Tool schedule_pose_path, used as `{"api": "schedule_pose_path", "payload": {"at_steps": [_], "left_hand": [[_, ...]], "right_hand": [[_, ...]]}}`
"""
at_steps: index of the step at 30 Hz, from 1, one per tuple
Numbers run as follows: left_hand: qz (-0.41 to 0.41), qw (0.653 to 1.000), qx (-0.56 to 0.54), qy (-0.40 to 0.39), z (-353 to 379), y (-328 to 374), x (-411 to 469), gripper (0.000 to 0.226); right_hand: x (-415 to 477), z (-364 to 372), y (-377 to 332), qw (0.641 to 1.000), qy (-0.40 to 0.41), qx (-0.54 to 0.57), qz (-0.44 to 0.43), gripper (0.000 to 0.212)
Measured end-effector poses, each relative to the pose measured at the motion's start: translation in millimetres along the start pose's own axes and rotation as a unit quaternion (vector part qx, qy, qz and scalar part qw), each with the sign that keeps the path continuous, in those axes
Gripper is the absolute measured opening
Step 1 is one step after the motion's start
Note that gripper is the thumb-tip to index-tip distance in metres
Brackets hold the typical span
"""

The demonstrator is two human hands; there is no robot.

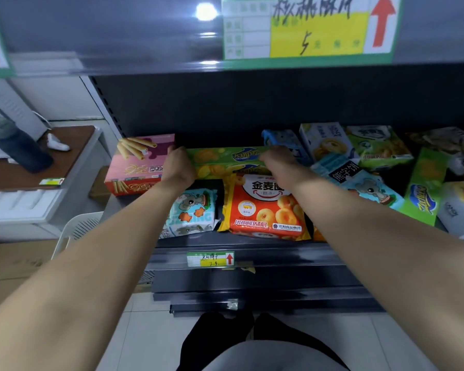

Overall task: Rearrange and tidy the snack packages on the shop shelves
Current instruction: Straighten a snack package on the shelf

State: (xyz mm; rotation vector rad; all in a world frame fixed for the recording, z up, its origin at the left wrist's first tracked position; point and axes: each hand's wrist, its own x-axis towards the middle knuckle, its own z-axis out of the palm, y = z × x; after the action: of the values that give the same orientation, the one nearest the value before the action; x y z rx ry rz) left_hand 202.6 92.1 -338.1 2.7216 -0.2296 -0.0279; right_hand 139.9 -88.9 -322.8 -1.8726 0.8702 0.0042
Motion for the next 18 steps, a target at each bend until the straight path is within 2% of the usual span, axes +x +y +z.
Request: {"api": "schedule_pose_path", "payload": {"at_steps": [6,12,15,18], "left_hand": [[0.030,0.999,-0.034,0.013,-14.5,7.2,-17.7,0.045],[0.052,0.997,-0.046,-0.019,-29.7,16.1,-40.5,0.048],[0.060,0.997,-0.045,-0.027,-39.4,22.8,-52.7,0.046],[0.060,0.996,-0.060,-0.042,-48.6,33.3,-66.8,0.041]], "right_hand": [[-13.1,-8.2,-4.9,0.997,0.014,-0.063,-0.049,0.036],[-38.9,-16.9,-5.7,0.992,0.035,-0.091,-0.083,0.035],[-57.0,-26.2,-8.0,0.993,0.034,-0.072,-0.090,0.031],[-70.6,-29.5,-11.4,0.984,0.012,-0.126,-0.127,0.031]]}}
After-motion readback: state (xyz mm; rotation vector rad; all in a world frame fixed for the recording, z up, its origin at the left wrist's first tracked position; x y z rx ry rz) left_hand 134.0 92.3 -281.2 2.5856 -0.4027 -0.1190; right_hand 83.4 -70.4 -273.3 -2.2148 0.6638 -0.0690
